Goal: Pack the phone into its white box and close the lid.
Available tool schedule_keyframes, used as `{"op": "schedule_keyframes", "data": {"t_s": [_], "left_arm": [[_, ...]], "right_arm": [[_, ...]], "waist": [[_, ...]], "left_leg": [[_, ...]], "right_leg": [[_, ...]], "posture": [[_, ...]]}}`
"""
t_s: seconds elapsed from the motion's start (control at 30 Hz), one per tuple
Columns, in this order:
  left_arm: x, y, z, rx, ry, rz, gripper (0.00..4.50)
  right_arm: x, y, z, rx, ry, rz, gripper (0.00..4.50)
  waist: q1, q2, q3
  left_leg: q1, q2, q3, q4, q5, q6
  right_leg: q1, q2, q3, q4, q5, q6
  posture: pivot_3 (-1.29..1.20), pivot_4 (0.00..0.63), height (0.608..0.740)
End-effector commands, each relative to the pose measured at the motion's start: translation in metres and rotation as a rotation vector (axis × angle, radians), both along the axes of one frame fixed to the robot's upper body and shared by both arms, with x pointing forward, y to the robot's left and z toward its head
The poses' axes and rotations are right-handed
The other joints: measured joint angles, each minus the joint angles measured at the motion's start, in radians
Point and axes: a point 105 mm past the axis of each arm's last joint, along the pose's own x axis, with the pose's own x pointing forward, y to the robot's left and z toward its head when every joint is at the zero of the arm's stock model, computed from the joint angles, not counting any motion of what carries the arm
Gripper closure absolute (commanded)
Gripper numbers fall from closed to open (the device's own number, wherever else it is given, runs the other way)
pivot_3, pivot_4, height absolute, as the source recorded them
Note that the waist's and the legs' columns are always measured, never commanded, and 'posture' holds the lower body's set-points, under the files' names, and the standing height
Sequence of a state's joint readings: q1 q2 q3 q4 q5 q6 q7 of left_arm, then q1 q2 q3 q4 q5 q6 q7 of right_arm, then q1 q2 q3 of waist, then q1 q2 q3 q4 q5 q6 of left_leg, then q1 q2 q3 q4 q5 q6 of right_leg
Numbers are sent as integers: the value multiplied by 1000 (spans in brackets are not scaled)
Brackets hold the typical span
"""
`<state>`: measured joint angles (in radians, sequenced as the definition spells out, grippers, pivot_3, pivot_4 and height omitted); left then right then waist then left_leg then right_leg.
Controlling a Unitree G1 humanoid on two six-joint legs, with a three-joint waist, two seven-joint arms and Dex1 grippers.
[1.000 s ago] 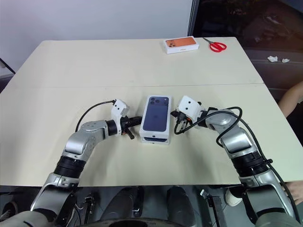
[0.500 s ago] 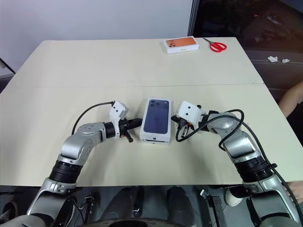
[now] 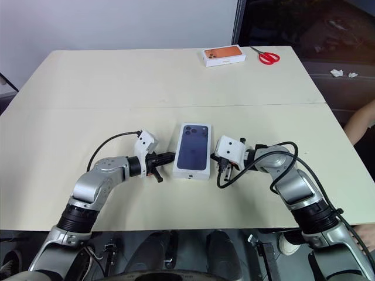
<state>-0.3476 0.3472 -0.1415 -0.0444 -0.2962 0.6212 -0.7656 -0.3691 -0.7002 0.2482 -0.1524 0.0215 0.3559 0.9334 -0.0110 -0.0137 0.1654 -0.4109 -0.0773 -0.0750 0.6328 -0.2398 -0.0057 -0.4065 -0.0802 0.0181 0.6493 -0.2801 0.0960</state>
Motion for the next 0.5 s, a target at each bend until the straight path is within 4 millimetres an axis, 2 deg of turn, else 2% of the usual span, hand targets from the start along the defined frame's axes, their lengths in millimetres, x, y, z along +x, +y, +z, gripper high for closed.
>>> {"op": "schedule_keyframes", "data": {"t_s": [0.03, 0.1, 0.13, 0.2, 0.27, 0.43, 0.5], "left_arm": [[2, 2, 16, -24, -54, -1, 4500], [8, 8, 25, -36, -76, 21, 4500], [13, 11, 32, -43, -91, 30, 4500], [19, 12, 42, -60, -105, 36, 4500], [23, 8, 49, -75, -112, 32, 4500], [29, -4, 56, -108, -127, 18, 4500], [27, -12, 54, -120, -115, 6, 4500]], "right_arm": [[7, -1, 20, 11, -74, 12, 4458], [14, -7, 34, 63, -72, -28, 4458], [19, -7, 48, 122, -68, -53, 4458], [26, -6, 68, 177, -87, -62, 4458], [29, 0, 80, 225, -88, -64, 4458], [26, 13, 83, 249, -81, -36, 4458], [21, 17, 75, 266, -53, -31, 4458]], "waist": [[0, 0, 0], [0, 0, 0], [1, 0, 0], [0, 0, 0], [1, 0, 0], [2, -1, 0], [3, -1, 0]], "left_leg": [[0, 0, 0, 0, 0, 0], [0, 0, 0, 0, 0, 0], [0, 0, 0, 0, 0, 0], [0, 0, 0, 0, 0, 0], [0, 0, 0, 0, 0, 0], [0, 0, 0, 0, 1, -2], [0, -1, 0, 1, 1, -2]], "right_leg": [[0, 0, 0, 0, 0, 0], [0, 0, 0, 0, 0, 0], [0, 0, 0, 0, 0, 0], [0, 0, 0, 0, 0, 0], [0, 0, -1, 1, 0, 0], [1, 0, 0, -1, 0, 0], [1, -1, 0, -1, 0, 0]], "posture": [[0, 150, 740], [0, 150, 740], [0, 150, 740], [0, 150, 740], [0, 150, 740], [0, 150, 740], [0, 150, 740]]}}
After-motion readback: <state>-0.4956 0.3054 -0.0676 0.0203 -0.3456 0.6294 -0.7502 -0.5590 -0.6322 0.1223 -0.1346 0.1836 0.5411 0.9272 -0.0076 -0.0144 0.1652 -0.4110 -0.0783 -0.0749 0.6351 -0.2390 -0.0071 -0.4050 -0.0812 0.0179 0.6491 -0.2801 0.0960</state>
